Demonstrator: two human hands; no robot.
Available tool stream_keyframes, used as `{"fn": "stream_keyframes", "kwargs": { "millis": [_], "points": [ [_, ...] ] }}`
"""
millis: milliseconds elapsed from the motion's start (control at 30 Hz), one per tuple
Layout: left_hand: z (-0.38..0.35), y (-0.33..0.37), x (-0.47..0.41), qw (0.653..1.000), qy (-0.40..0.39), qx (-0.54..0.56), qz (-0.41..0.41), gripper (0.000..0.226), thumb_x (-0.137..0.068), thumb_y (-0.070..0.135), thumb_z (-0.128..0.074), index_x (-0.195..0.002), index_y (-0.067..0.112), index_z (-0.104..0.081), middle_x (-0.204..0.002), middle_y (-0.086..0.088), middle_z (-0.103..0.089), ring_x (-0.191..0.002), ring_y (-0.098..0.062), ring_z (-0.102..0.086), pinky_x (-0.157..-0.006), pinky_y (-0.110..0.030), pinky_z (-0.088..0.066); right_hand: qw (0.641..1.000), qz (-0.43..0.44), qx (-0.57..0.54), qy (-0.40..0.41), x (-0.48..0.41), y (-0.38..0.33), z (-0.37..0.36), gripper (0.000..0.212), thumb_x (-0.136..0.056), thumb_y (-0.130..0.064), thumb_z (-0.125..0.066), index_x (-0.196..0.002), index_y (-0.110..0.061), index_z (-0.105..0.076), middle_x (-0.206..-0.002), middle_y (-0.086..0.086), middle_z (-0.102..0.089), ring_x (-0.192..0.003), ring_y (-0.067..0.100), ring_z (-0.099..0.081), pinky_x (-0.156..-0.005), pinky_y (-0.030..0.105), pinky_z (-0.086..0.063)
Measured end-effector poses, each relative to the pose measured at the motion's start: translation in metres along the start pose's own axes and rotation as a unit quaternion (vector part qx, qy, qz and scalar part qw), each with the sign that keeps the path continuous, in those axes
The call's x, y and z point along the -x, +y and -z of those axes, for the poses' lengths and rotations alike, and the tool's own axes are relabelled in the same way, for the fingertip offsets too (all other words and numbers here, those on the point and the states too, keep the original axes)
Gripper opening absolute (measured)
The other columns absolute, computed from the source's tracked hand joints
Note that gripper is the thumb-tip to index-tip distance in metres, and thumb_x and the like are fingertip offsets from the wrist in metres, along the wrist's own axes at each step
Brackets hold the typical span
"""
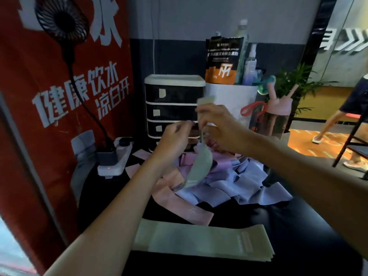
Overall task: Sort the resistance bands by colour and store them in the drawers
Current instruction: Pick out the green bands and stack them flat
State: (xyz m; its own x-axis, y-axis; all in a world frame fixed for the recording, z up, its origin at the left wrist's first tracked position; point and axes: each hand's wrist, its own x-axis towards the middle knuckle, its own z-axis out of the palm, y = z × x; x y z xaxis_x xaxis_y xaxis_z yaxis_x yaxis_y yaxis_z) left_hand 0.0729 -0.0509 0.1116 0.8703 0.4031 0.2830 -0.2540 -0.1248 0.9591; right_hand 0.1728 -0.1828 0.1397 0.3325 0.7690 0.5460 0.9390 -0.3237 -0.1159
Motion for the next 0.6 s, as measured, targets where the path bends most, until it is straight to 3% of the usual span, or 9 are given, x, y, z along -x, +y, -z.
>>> {"fn": "stream_keyframes", "kwargs": {
  "millis": [100, 167, 267, 367, 500, 600],
  "points": [
    [0.002, 0.016, 0.014, 0.994, -0.041, 0.081, 0.054, 0.033, -0.107, 0.024, -0.039, -0.1, 0.01, -0.068, -0.094, -0.012, -0.076, -0.08, -0.021, -0.072, -0.067, -0.029, -0.058, 0.999, -0.007, -0.051, 0.009, 0.006, -0.019, 0.002, 0.022, -0.085, 0.007, -0.052, -0.099, -0.005, -0.064, -0.15, 0.011, -0.037, -0.129, 0.02, -0.042, -0.101, 0.018, -0.031],
    [0.004, 0.022, 0.02, 0.989, -0.064, 0.116, 0.065, 0.031, -0.107, 0.024, -0.041, -0.106, 0.011, -0.069, -0.096, -0.011, -0.076, -0.082, -0.021, -0.072, -0.069, -0.029, -0.058, 0.996, -0.017, -0.081, 0.03, 0.009, -0.03, 0.004, 0.041, -0.083, 0.011, -0.052, -0.119, -0.007, -0.055, -0.155, 0.005, -0.028, -0.128, 0.012, -0.042, -0.099, 0.017, -0.037],
    [0.004, 0.025, 0.027, 0.99, -0.057, 0.117, 0.055, 0.02, -0.103, 0.013, -0.05, -0.112, 0.009, -0.068, -0.1, -0.014, -0.075, -0.089, -0.025, -0.072, -0.076, -0.033, -0.059, 0.98, -0.05, -0.186, 0.056, 0.017, -0.041, 0.006, 0.065, -0.084, 0.01, -0.057, -0.14, -0.015, -0.036, -0.148, -0.007, -0.03, -0.124, 0.012, -0.052, -0.094, 0.014, -0.046],
    [0.004, 0.028, 0.033, 0.992, -0.002, 0.115, 0.053, 0.02, -0.094, 0.004, -0.063, -0.109, 0.016, -0.065, -0.103, -0.014, -0.075, -0.088, -0.025, -0.073, -0.072, -0.034, -0.06, 0.971, -0.076, -0.203, 0.096, 0.024, -0.049, 0.008, 0.073, -0.083, -0.004, -0.071, -0.142, -0.017, -0.032, -0.141, -0.004, -0.038, -0.123, 0.012, -0.05, -0.099, 0.021, -0.045],
    [0.006, 0.035, 0.042, 0.994, 0.0, 0.11, 0.023, 0.03, -0.088, -0.007, -0.066, -0.11, 0.014, -0.064, -0.104, -0.01, -0.076, -0.097, -0.031, -0.072, -0.083, -0.044, -0.06, 0.958, -0.156, -0.173, 0.167, 0.038, -0.055, 0.012, 0.075, -0.08, -0.022, -0.078, -0.141, -0.014, -0.035, -0.127, -0.004, -0.036, -0.109, 0.007, -0.042, -0.088, 0.015, -0.041],
    [0.005, 0.038, 0.045, 0.994, 0.008, 0.106, -0.018, 0.029, -0.091, -0.011, -0.06, -0.109, 0.011, -0.064, -0.104, -0.009, -0.076, -0.098, -0.028, -0.072, -0.083, -0.041, -0.061, 0.898, -0.264, -0.321, 0.14, 0.048, -0.061, 0.01, 0.059, -0.086, -0.032, -0.073, -0.13, -0.002, -0.047, -0.103, 0.004, -0.055, -0.089, 0.012, -0.053, -0.079, 0.037, -0.051]
  ]
}}
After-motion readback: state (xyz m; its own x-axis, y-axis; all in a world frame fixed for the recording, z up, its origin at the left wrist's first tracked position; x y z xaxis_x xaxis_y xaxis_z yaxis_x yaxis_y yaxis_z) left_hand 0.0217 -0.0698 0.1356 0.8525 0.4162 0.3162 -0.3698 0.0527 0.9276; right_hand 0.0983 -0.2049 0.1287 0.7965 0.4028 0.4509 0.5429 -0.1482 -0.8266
